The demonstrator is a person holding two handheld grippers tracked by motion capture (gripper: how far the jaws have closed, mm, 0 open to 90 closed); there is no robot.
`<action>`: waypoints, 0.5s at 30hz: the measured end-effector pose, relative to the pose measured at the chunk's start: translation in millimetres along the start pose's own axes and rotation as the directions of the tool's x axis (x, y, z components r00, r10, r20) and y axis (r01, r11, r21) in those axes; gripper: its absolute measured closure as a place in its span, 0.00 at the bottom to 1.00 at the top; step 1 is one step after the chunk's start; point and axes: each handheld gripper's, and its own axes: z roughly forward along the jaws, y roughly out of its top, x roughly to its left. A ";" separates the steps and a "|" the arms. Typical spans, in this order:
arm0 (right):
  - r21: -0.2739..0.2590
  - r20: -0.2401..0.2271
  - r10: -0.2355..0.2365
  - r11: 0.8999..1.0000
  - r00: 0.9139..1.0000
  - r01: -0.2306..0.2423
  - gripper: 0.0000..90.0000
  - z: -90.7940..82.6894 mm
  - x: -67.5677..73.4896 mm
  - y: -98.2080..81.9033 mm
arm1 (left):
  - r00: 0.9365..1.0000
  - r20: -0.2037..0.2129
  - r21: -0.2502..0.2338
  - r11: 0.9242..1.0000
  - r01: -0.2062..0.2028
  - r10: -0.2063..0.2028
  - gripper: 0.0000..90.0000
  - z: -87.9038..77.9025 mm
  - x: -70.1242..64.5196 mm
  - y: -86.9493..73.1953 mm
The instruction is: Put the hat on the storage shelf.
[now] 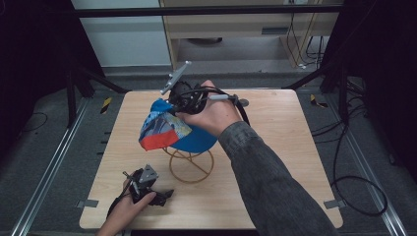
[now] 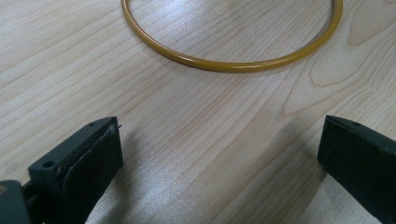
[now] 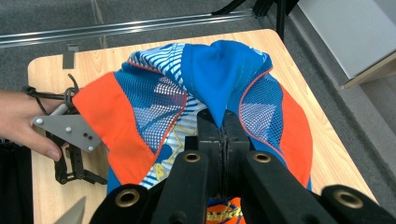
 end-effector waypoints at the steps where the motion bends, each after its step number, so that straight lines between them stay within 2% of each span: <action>1: 0.002 -0.002 0.000 1.000 1.000 0.000 0.99 0.8 0.2 -0.3 | 1.000 0.000 0.000 1.000 0.000 0.000 0.00 0.0 0.0 0.0; 15: 0.003 -0.013 0.002 1.000 1.000 -0.001 0.97 4.0 0.2 -4.9 | 1.000 -0.001 -0.001 1.000 0.002 -0.002 0.00 0.2 -0.2 0.0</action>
